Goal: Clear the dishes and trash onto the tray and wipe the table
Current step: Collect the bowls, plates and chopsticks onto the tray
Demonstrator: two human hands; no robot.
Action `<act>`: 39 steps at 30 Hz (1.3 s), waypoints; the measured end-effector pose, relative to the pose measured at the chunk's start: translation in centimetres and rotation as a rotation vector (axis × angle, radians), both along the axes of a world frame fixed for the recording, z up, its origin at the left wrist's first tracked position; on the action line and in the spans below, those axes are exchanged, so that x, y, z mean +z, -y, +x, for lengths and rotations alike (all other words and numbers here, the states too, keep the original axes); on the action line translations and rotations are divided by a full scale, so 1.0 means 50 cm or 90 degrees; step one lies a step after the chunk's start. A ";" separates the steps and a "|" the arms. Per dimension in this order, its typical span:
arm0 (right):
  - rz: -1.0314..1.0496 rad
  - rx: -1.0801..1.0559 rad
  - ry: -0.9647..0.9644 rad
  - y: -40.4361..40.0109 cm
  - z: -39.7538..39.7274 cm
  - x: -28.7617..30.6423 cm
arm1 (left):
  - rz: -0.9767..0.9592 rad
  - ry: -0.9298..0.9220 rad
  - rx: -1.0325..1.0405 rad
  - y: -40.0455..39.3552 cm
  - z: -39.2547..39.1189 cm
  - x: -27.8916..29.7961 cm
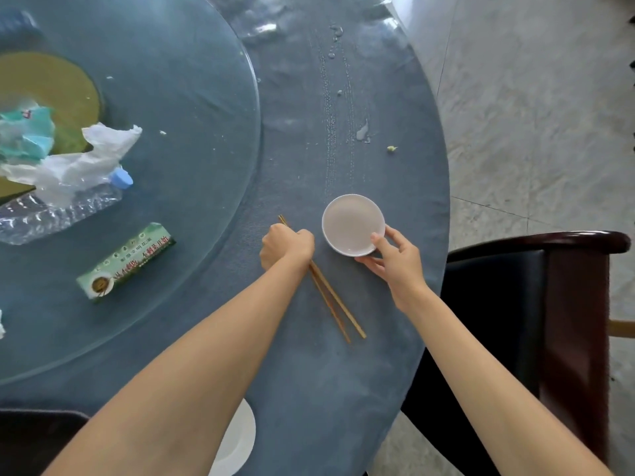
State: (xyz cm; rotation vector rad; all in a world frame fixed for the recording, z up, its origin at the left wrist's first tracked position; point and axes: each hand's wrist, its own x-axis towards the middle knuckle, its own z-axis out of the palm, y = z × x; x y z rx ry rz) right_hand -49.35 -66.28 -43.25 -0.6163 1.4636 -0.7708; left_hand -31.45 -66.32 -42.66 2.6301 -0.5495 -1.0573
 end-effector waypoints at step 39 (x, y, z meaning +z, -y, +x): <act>-0.039 0.407 0.074 -0.990 0.496 0.307 | -0.686 -0.464 0.585 -1.385 0.438 0.280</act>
